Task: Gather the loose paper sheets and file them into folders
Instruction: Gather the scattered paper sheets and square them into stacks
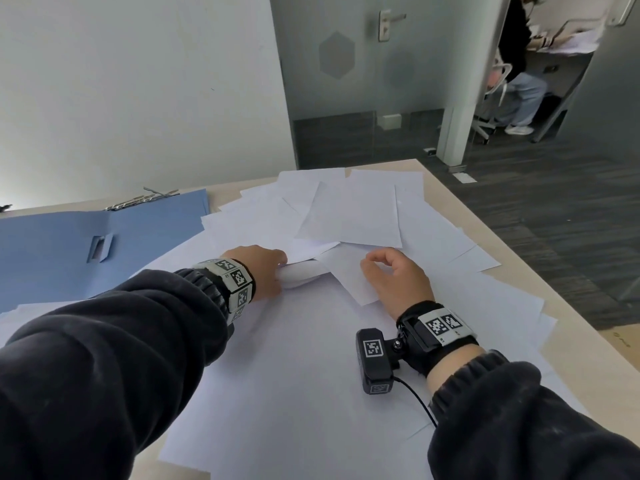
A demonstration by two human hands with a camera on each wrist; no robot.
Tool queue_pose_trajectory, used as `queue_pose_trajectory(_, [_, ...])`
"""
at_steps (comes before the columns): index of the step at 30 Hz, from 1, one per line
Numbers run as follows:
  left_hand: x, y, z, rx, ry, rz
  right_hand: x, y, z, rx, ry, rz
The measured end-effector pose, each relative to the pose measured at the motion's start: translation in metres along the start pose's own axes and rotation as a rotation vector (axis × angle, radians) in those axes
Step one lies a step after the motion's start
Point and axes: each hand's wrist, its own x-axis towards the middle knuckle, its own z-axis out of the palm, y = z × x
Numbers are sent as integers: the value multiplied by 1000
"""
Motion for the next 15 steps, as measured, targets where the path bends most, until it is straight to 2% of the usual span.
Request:
queue_pose_trajectory(5, [-3, -6, -1, -19, 19, 26, -3, -15, 0, -408, -219, -51])
queue_pose_trajectory(9, [-14, -11, -4, -42, 36, 40, -7, -26, 6, -609, -405, -45])
queue_pose_trajectory(15, [-38, -22, -3, -73, 31, 49, -9, -41, 6, -743, -359, -94])
